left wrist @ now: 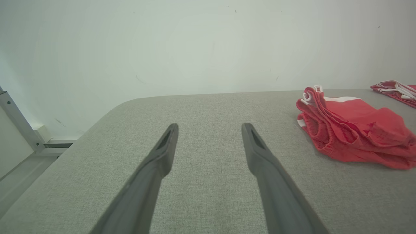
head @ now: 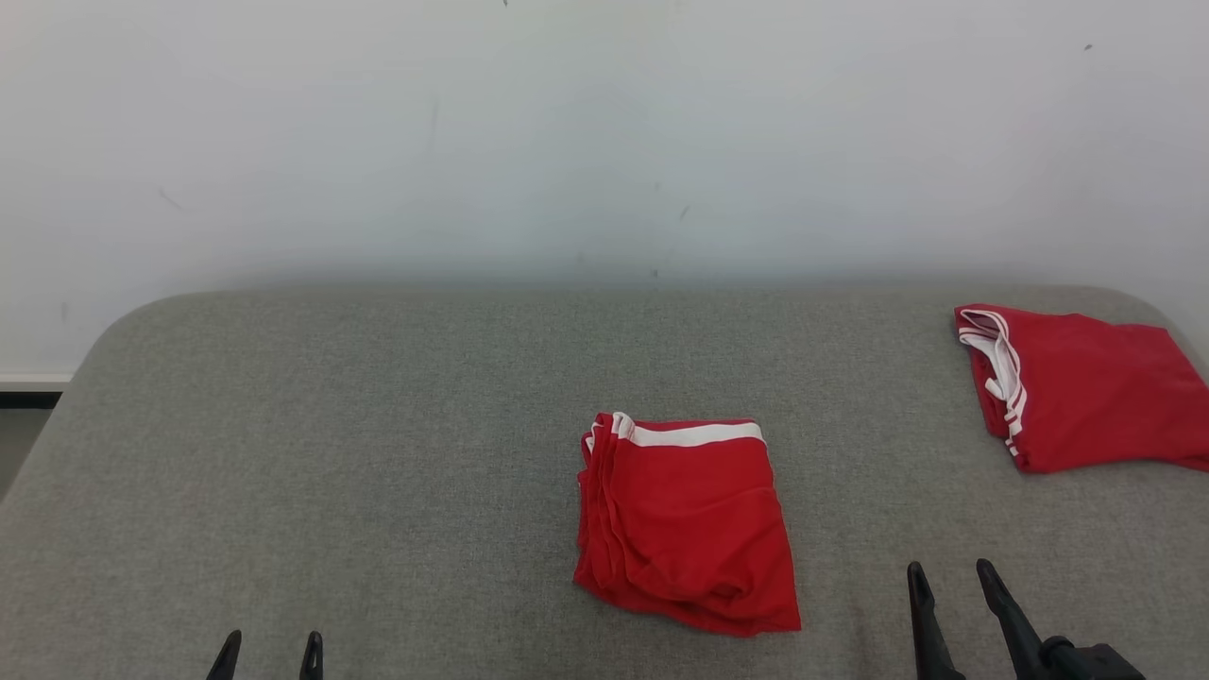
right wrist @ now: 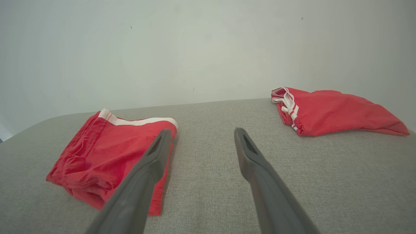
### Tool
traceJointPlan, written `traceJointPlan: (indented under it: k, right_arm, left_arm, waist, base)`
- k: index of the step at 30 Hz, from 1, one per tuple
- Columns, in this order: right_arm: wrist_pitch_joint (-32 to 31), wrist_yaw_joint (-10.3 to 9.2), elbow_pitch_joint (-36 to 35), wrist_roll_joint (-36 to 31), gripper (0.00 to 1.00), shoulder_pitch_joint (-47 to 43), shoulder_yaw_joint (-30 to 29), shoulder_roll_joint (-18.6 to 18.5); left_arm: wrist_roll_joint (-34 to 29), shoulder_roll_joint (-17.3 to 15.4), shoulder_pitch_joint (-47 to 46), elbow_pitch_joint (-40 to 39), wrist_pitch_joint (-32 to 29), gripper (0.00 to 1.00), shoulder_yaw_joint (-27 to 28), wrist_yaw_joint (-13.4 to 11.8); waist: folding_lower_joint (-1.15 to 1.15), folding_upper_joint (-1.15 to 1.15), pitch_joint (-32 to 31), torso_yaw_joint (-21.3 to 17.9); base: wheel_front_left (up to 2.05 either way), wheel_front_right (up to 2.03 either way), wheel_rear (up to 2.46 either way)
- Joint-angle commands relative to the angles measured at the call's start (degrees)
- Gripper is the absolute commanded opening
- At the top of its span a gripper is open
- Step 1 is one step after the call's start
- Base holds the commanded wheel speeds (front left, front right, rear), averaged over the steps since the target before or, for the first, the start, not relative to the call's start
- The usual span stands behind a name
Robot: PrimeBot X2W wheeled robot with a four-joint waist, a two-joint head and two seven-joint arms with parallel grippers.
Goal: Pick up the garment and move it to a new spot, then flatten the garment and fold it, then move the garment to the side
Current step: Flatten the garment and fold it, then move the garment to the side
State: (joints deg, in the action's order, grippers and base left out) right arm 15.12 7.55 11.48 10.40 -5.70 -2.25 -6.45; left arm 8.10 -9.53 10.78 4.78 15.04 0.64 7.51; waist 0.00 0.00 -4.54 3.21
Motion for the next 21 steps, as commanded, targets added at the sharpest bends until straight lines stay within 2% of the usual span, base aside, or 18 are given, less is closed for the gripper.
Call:
traceJointPlan:
  k: [1, 21]
  right_arm:
    - [0.0, -0.17, 0.1, -0.2, 1.0, -0.3, -0.1, 0.2]
    - [0.0, -0.17, 1.2, -0.4, 1.0, -0.3, -0.2, 0.4]
  left_arm:
    - [0.3, -0.3, 0.6, 0.1, 0.2, 1.0, -0.1, -0.1]
    - [0.6, -0.4, -0.8, 0.8, 0.2, 1.0, -0.6, -0.1]
  waist:
    - [0.0, 0.0, 0.0, 0.0]
    - [0.0, 0.0, 0.3, 0.3]
  base:
    - [0.0, 0.0, 0.0]
    - [0.0, 0.0, 0.0]
